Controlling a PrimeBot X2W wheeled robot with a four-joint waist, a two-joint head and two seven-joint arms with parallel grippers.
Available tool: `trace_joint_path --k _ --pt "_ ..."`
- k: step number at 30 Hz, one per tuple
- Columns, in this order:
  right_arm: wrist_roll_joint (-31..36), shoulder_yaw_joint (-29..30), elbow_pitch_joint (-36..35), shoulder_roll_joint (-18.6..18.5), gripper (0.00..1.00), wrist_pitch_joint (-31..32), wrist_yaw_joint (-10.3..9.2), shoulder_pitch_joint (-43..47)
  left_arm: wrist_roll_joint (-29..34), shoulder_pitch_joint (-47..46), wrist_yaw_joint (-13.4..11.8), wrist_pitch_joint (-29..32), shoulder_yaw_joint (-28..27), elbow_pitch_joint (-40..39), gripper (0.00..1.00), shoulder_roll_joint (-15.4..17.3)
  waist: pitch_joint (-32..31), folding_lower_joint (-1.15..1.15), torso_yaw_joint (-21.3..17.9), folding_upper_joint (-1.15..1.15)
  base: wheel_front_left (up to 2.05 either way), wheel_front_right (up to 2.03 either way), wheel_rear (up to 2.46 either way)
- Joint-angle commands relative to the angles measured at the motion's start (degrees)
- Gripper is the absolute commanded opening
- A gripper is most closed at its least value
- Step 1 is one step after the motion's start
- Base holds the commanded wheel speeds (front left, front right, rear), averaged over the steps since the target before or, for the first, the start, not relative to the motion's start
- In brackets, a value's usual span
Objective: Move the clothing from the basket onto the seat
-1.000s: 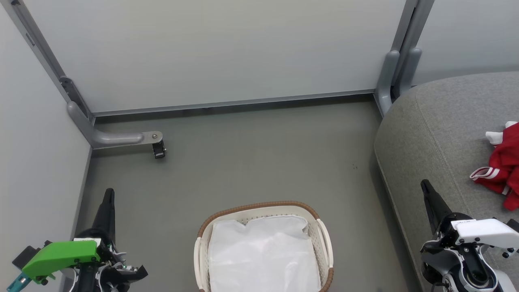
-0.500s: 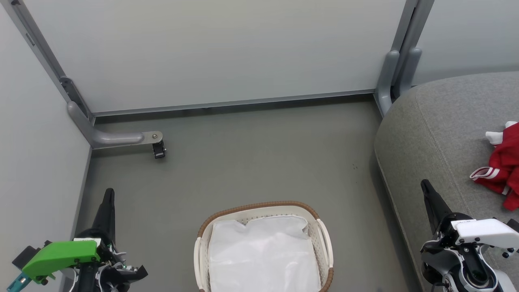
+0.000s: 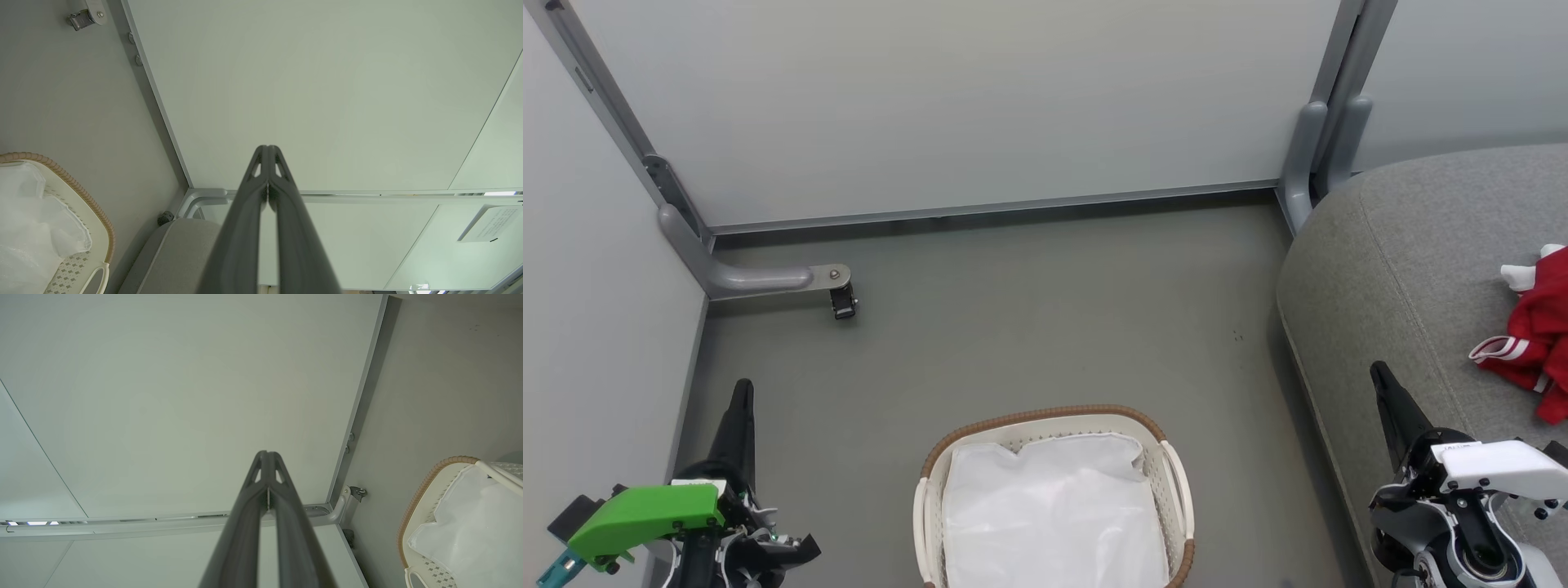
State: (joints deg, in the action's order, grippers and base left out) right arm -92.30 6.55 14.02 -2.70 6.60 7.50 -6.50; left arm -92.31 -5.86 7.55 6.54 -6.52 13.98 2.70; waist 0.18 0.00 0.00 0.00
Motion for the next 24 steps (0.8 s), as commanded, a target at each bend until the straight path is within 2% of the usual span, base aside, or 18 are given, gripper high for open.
trace_joint_path --k 1,24 --pt "-0.23 0.09 -0.18 -0.34 0.00 0.07 -0.02 0.63 -0.20 -0.64 -0.11 0.18 -0.11 -0.05 0.00 0.34 0.00 0.00 0.00 0.00 0.00 0.00 0.00" --pt "-0.23 0.09 -0.18 -0.34 0.00 0.07 -0.02 0.63 -0.20 -0.64 -0.11 0.17 -0.10 -0.05 0.00 0.34 0.00 0.00 0.00 0.00 0.00 0.00 0.00"
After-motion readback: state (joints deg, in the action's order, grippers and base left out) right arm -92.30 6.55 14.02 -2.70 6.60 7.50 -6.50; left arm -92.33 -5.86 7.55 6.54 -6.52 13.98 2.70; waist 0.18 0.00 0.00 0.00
